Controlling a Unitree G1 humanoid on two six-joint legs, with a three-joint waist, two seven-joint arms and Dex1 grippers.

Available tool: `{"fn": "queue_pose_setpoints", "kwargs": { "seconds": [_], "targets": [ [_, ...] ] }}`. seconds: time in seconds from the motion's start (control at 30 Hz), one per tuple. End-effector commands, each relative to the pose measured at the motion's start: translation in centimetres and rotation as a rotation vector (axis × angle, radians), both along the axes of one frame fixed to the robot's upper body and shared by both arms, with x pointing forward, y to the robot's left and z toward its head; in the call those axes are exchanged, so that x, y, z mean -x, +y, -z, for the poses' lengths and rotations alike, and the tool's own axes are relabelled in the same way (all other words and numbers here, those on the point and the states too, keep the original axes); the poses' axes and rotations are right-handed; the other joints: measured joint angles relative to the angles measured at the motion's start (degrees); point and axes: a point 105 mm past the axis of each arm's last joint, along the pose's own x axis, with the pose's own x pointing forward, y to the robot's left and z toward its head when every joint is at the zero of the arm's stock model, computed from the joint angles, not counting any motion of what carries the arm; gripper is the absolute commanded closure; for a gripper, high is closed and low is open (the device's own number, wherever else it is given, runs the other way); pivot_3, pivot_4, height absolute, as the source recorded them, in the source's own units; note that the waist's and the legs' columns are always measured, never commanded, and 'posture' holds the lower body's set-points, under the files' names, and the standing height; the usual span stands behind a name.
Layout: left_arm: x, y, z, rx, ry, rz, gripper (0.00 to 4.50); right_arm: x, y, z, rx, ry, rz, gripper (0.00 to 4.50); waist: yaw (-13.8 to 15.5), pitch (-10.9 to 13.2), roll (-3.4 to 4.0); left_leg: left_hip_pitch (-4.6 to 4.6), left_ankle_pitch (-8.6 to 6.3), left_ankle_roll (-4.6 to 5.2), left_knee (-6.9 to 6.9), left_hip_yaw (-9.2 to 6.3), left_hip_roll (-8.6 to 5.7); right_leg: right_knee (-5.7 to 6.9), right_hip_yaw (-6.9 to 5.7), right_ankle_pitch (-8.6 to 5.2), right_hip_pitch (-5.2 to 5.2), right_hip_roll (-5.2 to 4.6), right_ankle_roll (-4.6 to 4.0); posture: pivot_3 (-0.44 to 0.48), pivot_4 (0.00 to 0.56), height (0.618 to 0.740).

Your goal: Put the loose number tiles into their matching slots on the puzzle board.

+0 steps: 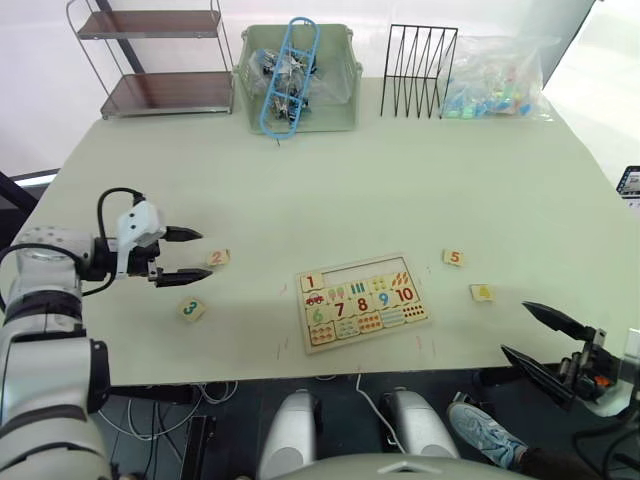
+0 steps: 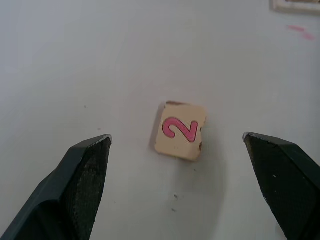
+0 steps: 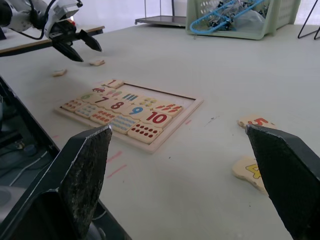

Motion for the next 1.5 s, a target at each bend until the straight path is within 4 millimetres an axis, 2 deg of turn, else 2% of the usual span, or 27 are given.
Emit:
{"fn": "queue_pose_setpoints", "kwargs": {
  "seconds": [0.03, 0.3, 0.53, 0.73, 0.77, 0.8, 0.83, 1.0, 1.4, 1.5],
  "targets": [
    [0.1, 0.0, -0.3, -0.017, 0.028, 0.026, 0.01, 0.2, -0.2, -0.8, 0.01, -0.05, 0.001, 0.0, 0.0, 0.0, 0.0, 0.0, 0.0, 0.0, 0.0, 0.0, 0.0, 0.0, 0.0, 0.0, 0.0, 0.0, 0.0, 0.0, 0.15, 0.74],
    [-0.8, -0.5, -0.2, -0.087, 0.035, 0.036, 0.01, 0.5, -0.5, -1.0, 0.022, -0.051, -0.013, 0.0, 0.2, 0.0, -0.02, -0.02, 0.0, 0.0, 0.01, -0.01, 0.0, 0.0, -0.01, 0.0, 0.0, -0.01, 0.01, 0.0, 0.15, 0.74],
    [-0.8, -1.8, 0.8, -0.086, 0.047, 0.098, 0.01, 0.6, -0.4, -1.2, 0.026, -0.058, -0.001, 0.0, 0.2, 0.0, -0.01, -0.02, 0.0, 0.0, 0.02, -0.01, 0.0, 0.01, -0.01, 0.01, 0.0, -0.01, 0.0, 0.0, 0.15, 0.74],
    [-0.3, -1.2, 1.4, -0.155, 0.075, 0.116, 0.01, 0.8, -0.4, -1.3, 0.031, -0.058, 0.012, 0.0, 0.2, 0.0, -0.01, 0.0, 0.0, 0.0, 0.01, -0.01, 0.0, 0.01, 0.0, 0.01, 0.01, -0.02, 0.0, 0.0, 0.15, 0.74],
    [-0.3, -1.1, 1.5, -0.16, 0.076, 0.114, 0.53, 0.8, -0.4, -1.3, 0.031, -0.057, 0.012, 0.0, 0.1, 0.0, 0.01, 0.01, 0.0, 0.0, 0.01, -0.01, 0.0, 0.02, 0.0, 0.01, 0.01, -0.02, 0.0, 0.0, 0.15, 0.74],
    [-0.2, -1.1, 1.5, -0.165, 0.076, 0.114, 0.76, 0.9, -0.3, -1.3, 0.032, -0.057, 0.013, 0.0, 0.1, 0.0, 0.03, 0.02, 0.0, 0.0, 0.01, -0.01, 0.0, 0.02, 0.0, 0.01, 0.02, -0.02, 0.0, 0.0, 0.15, 0.74],
    [-0.3, -1.1, 1.5, -0.166, 0.075, 0.116, 1.19, 0.9, -0.3, -1.4, 0.032, -0.057, 0.013, 0.0, 0.1, -0.1, 0.08, 0.04, 0.0, 0.0, 0.01, 0.0, 0.0, 0.03, 0.0, 0.01, 0.03, -0.01, 0.0, 0.0, 0.15, 0.74],
    [-0.2, -1.2, 1.7, -0.17, 0.076, 0.125, 3.44, 0.7, -0.2, -1.7, 0.035, -0.061, 0.014, 0.0, 0.1, -0.2, 0.28, 0.08, 0.0, 0.0, 0.01, -0.01, 0.0, 0.07, 0.0, 0.0, 0.05, -0.01, 0.0, 0.0, 0.15, 0.74],
    [0.3, -0.8, 1.8, -0.165, 0.086, 0.126, 3.44, 0.4, 0.2, -1.8, 0.032, -0.061, -0.002, 0.0, 0.1, -0.2, 0.28, 0.08, 0.0, 0.0, 0.01, -0.01, 0.0, 0.07, 0.01, 0.0, 0.05, 0.0, 0.0, 0.0, 0.15, 0.74],
    [0.3, -1.0, 1.6, -0.144, 0.087, 0.133, 3.56, 0.4, 0.3, -1.8, 0.029, -0.061, -0.009, 0.0, 0.0, -0.2, 0.28, 0.08, 0.0, 0.0, 0.01, -0.01, 0.0, 0.07, 0.01, 0.0, 0.05, 0.0, 0.0, 0.0, 0.15, 0.74]
  ]
}}
